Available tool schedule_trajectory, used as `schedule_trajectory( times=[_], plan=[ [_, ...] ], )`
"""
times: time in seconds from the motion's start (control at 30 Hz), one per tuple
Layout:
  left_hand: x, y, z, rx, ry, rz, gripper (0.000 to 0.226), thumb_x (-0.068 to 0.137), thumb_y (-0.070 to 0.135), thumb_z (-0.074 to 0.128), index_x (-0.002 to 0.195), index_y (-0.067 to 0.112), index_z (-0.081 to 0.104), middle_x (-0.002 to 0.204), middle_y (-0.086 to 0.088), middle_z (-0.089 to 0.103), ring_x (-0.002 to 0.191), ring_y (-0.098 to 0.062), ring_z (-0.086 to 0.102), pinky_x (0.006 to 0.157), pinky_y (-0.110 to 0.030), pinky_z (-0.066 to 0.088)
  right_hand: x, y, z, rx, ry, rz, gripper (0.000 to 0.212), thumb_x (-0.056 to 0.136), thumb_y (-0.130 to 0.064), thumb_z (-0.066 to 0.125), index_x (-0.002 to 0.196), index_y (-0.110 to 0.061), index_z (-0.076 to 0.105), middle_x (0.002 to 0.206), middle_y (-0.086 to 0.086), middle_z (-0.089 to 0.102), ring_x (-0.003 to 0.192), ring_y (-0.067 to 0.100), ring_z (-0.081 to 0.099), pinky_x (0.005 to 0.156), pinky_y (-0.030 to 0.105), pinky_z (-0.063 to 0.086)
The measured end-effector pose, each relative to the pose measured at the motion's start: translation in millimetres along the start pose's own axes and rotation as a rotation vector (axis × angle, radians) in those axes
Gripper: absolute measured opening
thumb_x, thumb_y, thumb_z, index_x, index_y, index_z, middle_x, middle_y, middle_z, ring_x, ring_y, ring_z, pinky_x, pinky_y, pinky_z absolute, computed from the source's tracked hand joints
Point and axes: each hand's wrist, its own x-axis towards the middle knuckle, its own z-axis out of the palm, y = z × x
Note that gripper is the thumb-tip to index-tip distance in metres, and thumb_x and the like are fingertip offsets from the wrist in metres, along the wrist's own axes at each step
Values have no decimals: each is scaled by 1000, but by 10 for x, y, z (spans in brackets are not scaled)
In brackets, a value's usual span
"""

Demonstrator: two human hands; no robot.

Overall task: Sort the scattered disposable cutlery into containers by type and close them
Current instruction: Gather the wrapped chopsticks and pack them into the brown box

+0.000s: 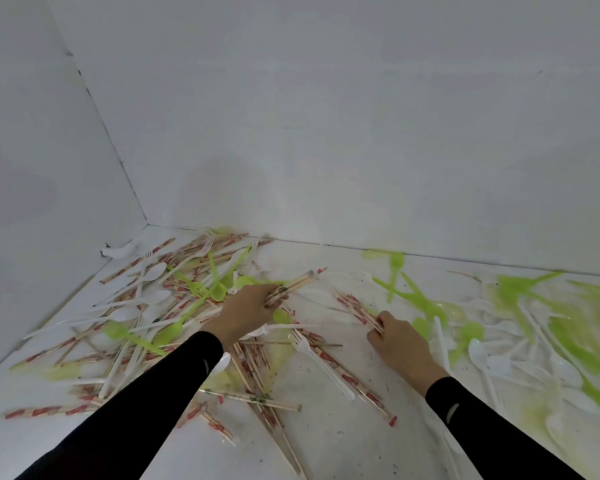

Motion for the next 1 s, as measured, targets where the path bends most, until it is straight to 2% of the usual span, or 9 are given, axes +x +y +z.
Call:
schedule_trajectory(
  times=[0.13,0.3,0.4,0.53,0.63,0.73,0.8,0.87,1.0],
  plan=[
    [181,-5,8,422,-126,71,35,96,21,49,131,26,56,123,4,62,114,-23,60,85,-39,54,-116,-11,10,-38,-50,-19,14,94,-33,50,99,-20,51,91,1,61,82,22,57,63,29,42],
    [303,40,34,715,-329,198,52,100,28,48,150,30,33,153,9,35,136,-19,39,97,-35,45,-130,0,125,-22,-152,-66,42,93,-21,48,134,-28,51,126,-3,56,118,19,54,88,30,45],
    [376,22,62,798,-316,229,48,98,19,51,144,26,42,144,2,40,127,-21,43,82,-33,47,-128,-27,175,-60,-225,-134,27,96,-27,45,118,-23,60,104,-4,49,111,21,55,78,29,42],
    [454,-45,53,830,-254,308,23,98,21,53,121,18,55,129,0,47,117,-19,43,78,-33,49,-95,67,138,-107,-63,-148,27,99,-45,45,104,-24,62,92,-10,47,98,16,59,69,28,40],
    [514,-67,34,679,-215,322,30,99,38,51,122,19,55,126,4,51,120,-18,43,81,-32,47,-46,160,44,98,131,-215,28,98,-53,45,79,-38,59,79,-13,46,75,17,54,63,30,38],
    [504,52,-33,320,-72,283,25,97,38,55,104,14,60,89,5,55,97,-20,51,74,-30,41,32,183,-42,162,381,-315,36,97,-55,41,65,-39,48,69,-15,47,67,20,44,63,32,33],
    [474,142,-107,112,22,243,23,97,36,57,92,14,58,71,6,48,72,-19,51,59,-27,34,45,91,-135,341,374,-261,32,101,-45,42,83,-29,64,74,-8,61,73,26,54,64,37,41],
    [427,223,-189,-134,105,218,17,97,33,58,89,18,59,69,5,59,56,-11,52,52,-21,37,25,-32,-201,612,306,-214,25,101,-39,40,92,-29,60,79,-6,68,75,24,63,67,37,48],
    [276,375,-351,-486,189,187,13,96,33,60,98,22,67,77,12,72,65,5,63,65,-11,49,-62,-293,-181,738,182,-257,17,103,-33,42,97,-26,57,62,-4,52,54,19,46,53,37,43]
  ],
)
